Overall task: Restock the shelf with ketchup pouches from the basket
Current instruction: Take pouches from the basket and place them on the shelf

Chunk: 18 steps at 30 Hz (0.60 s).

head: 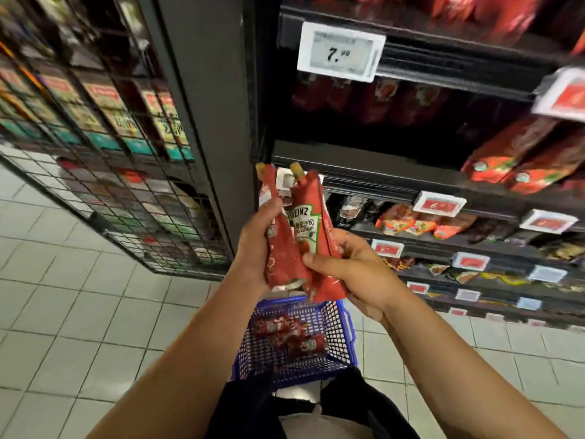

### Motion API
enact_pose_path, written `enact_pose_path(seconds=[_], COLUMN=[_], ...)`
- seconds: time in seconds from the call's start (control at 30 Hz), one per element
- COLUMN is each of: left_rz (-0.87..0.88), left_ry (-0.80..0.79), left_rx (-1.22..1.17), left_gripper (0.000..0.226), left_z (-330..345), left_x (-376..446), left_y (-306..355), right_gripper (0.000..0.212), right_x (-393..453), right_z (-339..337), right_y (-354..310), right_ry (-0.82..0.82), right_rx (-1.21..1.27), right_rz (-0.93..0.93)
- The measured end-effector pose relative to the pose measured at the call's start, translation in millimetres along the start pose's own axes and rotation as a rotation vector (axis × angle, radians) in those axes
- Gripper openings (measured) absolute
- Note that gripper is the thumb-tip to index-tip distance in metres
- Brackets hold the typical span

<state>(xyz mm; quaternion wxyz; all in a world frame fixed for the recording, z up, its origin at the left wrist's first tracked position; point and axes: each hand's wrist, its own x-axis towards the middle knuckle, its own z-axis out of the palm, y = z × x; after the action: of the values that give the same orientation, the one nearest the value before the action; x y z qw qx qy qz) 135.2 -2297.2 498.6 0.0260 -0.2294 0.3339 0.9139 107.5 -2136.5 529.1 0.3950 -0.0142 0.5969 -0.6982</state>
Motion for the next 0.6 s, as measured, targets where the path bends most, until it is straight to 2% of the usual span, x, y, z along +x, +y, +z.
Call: enact_pose_path(seconds=[0.1, 0.23, 0.4, 0.5, 0.53, 0.6], left_rz=[-0.045, -0.067, -0.084, -0.016, 0.004, 0.05], left_ry=[-0.106, -0.005, 0.049, 0.079, 0.086, 0.105], left_rx=[-0.091, -0.123, 0.151, 0.354, 0.393, 0.465], left_gripper=[0.053, 0.042, 0.02, 0.056, 0.061, 0.063], left_z=[-0.8, -9.1, 7.7, 21.4, 26.0, 32.5], left_x=[0.3, 0.8, -9.5, -10.3, -9.6, -4.9], left_y=[-7.0, -6.5, -4.1, -9.5, -11.2, -11.3], right_gripper=[0.033, 0.046, 0.034, 0.033, 0.034, 0.05], right_x=[-9.6, -14.0, -13.8, -5.9, -2.5, 5.0], right_z=[-10.6, -36.4, -69.4, -80.5, -83.6, -87.6], right_y=[-5.0, -16.4, -34.3, -43.9, -45.6, -48.5], right_ry=[0.021, -0.008, -0.076, -0.067, -0.043, 0.04], right_rx=[0.135, 0.451, 0.495, 0.448, 0.397, 0.218], right_rz=[0.069, 0.137, 0.114, 0.082, 0.061, 0.01])
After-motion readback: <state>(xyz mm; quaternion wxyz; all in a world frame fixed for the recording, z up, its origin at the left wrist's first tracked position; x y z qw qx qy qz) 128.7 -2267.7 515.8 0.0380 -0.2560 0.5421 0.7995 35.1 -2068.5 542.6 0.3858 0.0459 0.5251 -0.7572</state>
